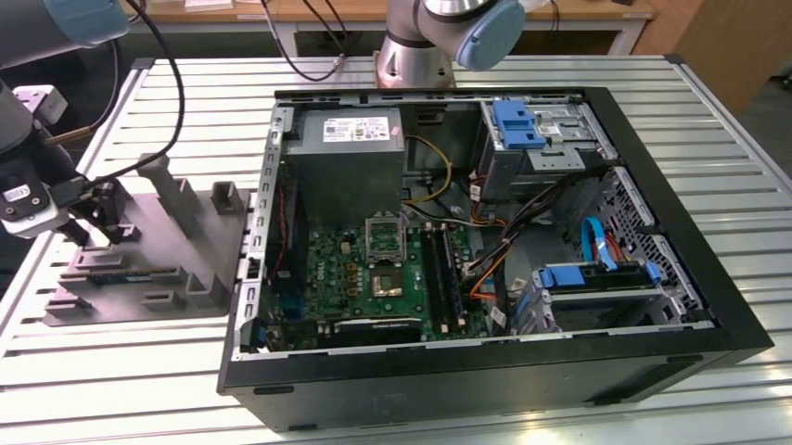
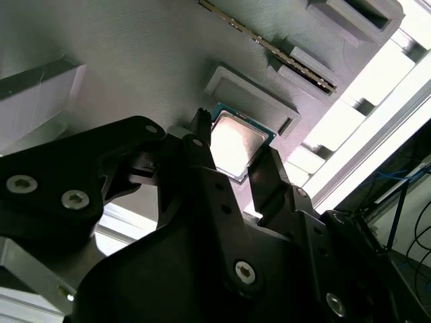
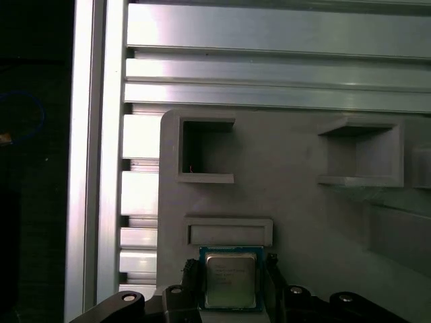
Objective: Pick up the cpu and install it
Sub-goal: 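Pick up the cpu and move it towards the insertion slot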
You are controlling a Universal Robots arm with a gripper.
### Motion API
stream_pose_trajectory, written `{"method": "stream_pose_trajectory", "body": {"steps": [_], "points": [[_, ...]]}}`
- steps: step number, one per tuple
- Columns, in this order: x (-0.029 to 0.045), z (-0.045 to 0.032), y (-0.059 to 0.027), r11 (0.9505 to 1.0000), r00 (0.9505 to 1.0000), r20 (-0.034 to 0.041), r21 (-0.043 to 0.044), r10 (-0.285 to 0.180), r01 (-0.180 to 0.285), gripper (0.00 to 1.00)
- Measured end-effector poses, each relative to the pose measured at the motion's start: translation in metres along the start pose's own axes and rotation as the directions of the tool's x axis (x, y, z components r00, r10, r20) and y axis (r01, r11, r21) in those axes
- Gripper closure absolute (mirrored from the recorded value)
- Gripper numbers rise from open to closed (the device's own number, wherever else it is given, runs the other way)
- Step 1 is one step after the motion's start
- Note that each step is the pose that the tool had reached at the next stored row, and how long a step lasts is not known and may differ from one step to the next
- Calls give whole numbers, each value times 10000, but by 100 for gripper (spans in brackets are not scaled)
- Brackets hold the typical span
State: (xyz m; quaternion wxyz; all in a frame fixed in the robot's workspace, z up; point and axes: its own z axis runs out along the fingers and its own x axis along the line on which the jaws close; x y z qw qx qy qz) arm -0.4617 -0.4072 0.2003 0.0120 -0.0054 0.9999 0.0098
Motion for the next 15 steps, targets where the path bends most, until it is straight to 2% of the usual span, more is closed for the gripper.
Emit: {"method": "stream_pose_trajectory", "body": {"steps": [10,11,15], "points": [[0,-26,0,10000,10000,-1,1,0,0,53],[-1,-56,2,10000,10000,-1,37,-1,1,53],[-1,-64,2,10000,10000,-1,44,-1,1,53]]}}
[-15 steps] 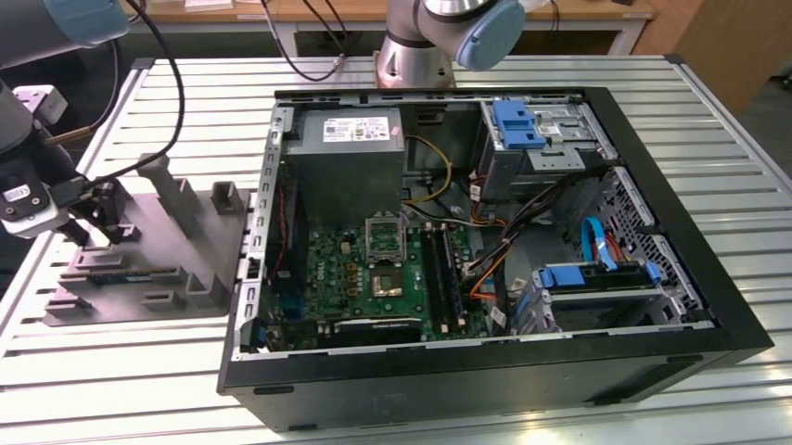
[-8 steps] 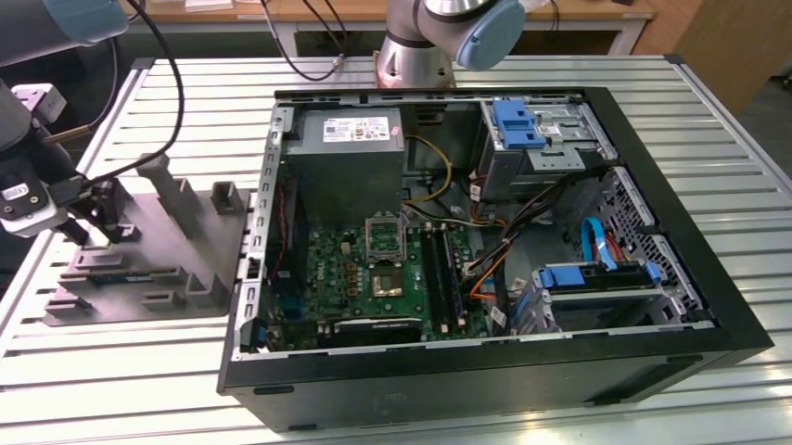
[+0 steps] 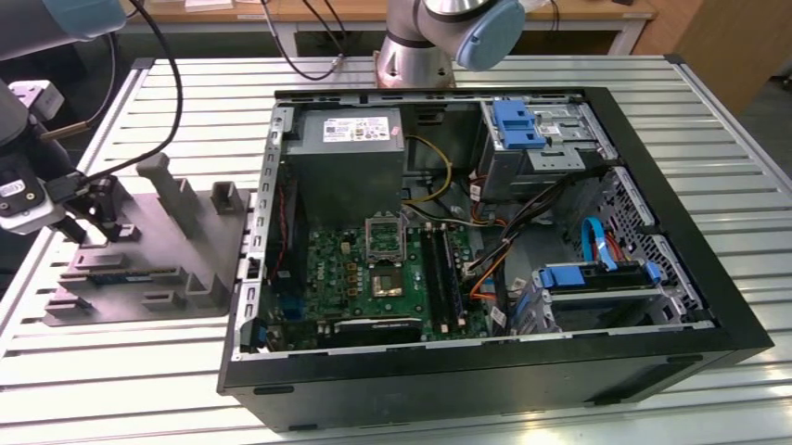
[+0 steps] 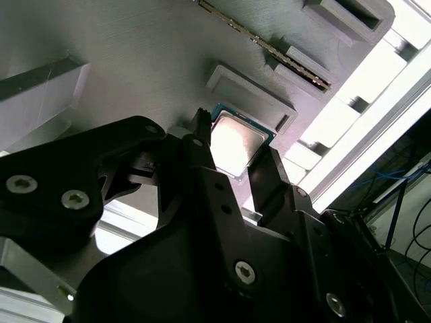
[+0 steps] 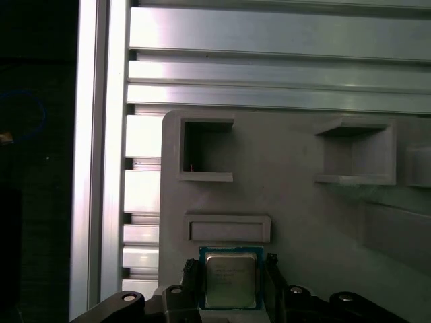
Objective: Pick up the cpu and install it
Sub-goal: 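Pick up the cpu and move it towards the insertion slot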
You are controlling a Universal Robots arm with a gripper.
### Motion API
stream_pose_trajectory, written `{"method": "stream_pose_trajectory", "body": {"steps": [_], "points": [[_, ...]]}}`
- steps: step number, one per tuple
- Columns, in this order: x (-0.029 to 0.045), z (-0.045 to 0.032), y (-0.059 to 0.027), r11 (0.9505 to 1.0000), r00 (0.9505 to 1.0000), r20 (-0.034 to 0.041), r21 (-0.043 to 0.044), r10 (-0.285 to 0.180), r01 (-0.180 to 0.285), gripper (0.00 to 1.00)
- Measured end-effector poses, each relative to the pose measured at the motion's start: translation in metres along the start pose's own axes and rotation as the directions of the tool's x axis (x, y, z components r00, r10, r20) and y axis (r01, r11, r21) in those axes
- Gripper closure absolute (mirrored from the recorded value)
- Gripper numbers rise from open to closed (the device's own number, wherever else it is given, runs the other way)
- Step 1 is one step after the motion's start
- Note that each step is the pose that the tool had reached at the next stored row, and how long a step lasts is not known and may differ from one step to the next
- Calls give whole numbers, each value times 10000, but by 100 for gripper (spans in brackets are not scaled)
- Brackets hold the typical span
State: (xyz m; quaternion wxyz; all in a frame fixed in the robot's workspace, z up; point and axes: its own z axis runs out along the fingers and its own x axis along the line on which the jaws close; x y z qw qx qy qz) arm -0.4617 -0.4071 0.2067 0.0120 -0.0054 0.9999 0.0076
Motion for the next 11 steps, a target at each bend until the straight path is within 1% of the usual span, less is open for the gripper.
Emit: {"method": "stream_pose_trajectory", "body": {"steps": [11], "points": [[-1,-35,1,10000,10000,0,4,0,0,53]]}}
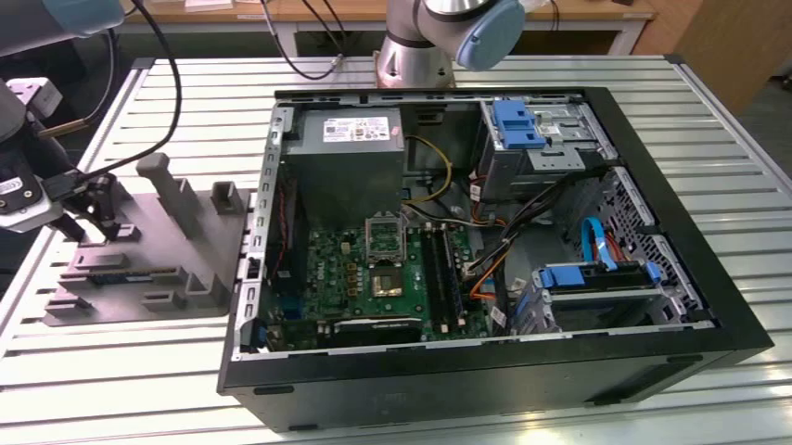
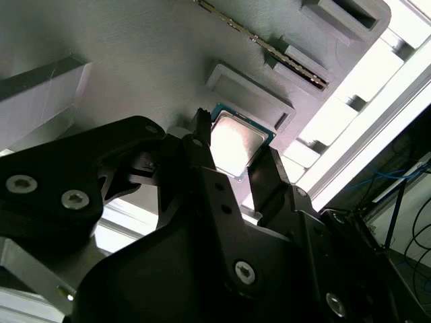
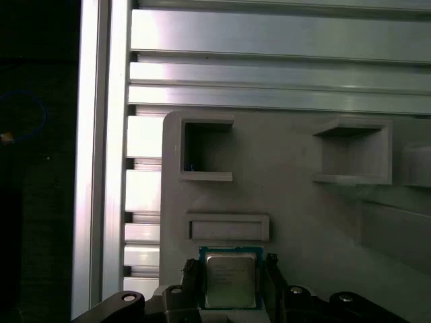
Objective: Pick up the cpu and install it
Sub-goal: 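Pick up the cpu and move it towards the insertion slot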
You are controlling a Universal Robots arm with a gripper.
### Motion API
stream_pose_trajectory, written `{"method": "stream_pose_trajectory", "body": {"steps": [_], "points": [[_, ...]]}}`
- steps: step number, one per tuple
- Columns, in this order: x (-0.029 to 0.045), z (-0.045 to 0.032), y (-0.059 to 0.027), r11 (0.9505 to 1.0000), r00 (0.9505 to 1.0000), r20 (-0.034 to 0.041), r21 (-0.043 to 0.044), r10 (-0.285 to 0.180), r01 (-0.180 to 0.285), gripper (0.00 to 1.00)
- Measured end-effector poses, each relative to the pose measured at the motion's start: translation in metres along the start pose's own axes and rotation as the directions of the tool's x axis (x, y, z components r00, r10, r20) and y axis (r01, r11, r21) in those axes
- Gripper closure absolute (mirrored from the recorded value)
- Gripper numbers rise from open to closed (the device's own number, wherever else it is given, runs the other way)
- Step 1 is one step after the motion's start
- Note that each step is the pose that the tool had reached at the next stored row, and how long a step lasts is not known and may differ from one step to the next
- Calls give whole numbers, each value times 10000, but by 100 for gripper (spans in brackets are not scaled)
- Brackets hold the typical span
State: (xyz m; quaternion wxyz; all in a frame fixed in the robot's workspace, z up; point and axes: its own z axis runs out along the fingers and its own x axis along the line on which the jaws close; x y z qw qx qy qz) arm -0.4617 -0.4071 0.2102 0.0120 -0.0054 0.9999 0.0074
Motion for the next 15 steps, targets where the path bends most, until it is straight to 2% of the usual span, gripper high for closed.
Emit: {"method": "stream_pose_trajectory", "body": {"steps": [15], "points": [[-1,-71,1,10000,10000,0,0,0,0,53]]}}
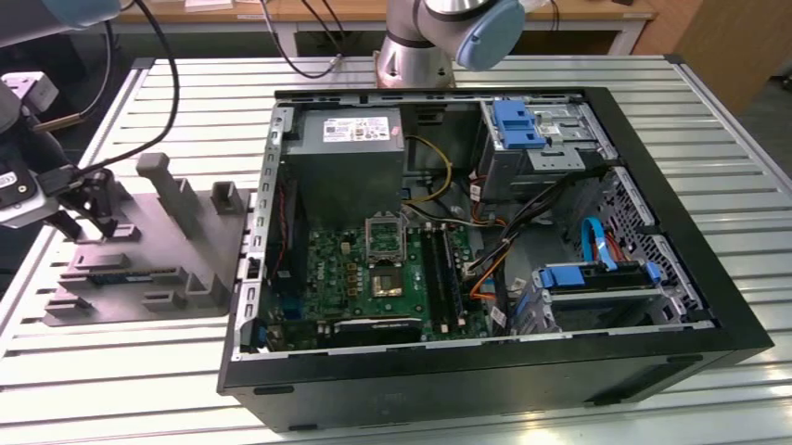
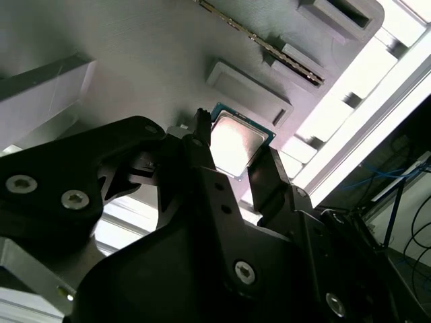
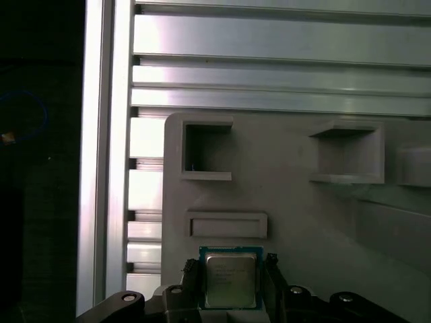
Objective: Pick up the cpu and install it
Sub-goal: 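Pick up the cpu and move it towards the insertion slot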
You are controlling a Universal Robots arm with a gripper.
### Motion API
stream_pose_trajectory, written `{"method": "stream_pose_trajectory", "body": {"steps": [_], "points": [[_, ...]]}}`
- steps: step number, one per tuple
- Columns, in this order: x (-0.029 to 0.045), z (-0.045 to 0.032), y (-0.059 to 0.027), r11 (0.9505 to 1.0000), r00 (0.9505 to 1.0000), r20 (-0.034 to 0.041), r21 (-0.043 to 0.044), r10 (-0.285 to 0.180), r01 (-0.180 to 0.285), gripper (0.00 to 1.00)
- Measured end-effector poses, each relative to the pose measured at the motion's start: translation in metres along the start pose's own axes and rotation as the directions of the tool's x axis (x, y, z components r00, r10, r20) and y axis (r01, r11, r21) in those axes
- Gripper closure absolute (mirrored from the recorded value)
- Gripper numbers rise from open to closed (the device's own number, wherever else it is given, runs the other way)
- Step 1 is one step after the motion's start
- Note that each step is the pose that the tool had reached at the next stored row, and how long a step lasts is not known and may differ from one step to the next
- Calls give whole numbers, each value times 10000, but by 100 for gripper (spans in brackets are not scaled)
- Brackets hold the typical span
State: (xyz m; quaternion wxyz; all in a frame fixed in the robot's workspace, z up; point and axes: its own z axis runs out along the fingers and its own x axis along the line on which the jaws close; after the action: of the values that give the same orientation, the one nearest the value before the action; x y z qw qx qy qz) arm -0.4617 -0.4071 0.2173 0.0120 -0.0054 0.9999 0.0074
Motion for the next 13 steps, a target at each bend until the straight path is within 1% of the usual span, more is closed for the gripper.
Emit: {"method": "stream_pose_trajectory", "body": {"steps": [13], "points": [[-2,-73,1,10000,10000,3,-1,0,0,53]]}}
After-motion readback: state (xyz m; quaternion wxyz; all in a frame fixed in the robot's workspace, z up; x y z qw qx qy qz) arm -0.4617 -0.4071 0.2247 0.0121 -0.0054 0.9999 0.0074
